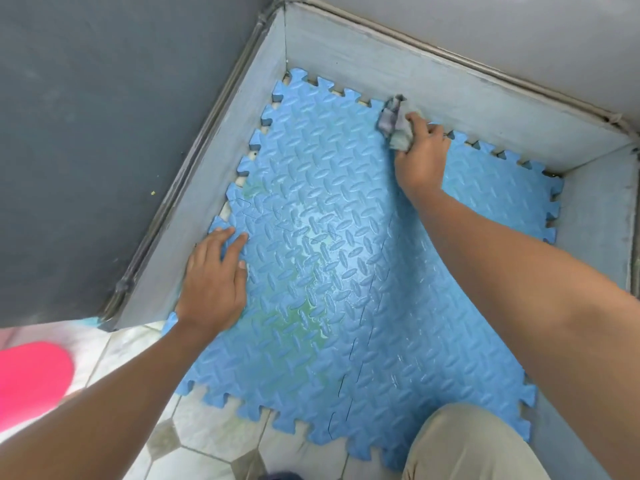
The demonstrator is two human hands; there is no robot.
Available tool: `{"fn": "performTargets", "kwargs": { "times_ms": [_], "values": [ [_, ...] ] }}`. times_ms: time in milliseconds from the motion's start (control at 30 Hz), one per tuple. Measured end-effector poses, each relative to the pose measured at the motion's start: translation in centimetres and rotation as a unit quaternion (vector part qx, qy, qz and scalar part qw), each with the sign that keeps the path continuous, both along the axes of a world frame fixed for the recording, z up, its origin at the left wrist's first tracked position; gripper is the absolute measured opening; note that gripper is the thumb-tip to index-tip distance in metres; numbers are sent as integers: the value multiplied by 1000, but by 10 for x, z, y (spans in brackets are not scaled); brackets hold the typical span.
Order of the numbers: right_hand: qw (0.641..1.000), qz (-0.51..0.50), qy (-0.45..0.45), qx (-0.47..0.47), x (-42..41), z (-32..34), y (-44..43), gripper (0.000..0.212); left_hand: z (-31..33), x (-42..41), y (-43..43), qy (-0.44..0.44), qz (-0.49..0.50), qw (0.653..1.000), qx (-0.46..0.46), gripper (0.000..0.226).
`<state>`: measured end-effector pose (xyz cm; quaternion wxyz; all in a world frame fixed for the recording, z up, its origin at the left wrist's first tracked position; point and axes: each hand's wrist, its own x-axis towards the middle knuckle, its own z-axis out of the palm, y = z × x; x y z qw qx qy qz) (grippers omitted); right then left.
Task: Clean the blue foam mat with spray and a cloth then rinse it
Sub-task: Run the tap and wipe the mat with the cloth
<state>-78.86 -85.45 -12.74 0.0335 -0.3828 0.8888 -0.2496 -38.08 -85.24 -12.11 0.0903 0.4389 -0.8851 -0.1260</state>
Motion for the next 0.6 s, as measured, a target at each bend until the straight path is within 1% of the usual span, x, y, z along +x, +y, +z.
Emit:
{"fn": "performTargets", "kwargs": {
  "times_ms": [33,67,100,167,267,367,400,467,533,600],
  "values": [
    [999,-39,-10,10,5,2,2,60,0,0,0,0,-5,1000,1,44],
    [998,-49,-4,28,17,5,5,61,0,1,-1,2,-10,1000,1,44],
    [999,-37,3,38,34,9,9,62,-1,2,-1,3,-13,1000,1,44],
    [998,26,7,48,76,15,27,61,-1,3,-2,2,-17,1000,9,44],
    [991,122,7,50,148,23,81,59,-1,4,-2,7,-26,999,19,44],
    [984,162,-42,61,221,28,142,57,2,8,-6,16,-49,998,24,42],
    [978,190,-49,68,245,28,160,58,5,10,-8,17,-62,998,28,42],
    [951,299,-37,72,286,23,192,60,11,15,-15,14,-82,995,60,55],
    [897,434,-17,82,305,16,219,65,17,24,-23,8,-91,989,114,68],
    [836,538,2,108,297,17,228,69,22,32,-24,-5,-105,983,149,69]
  ]
}}
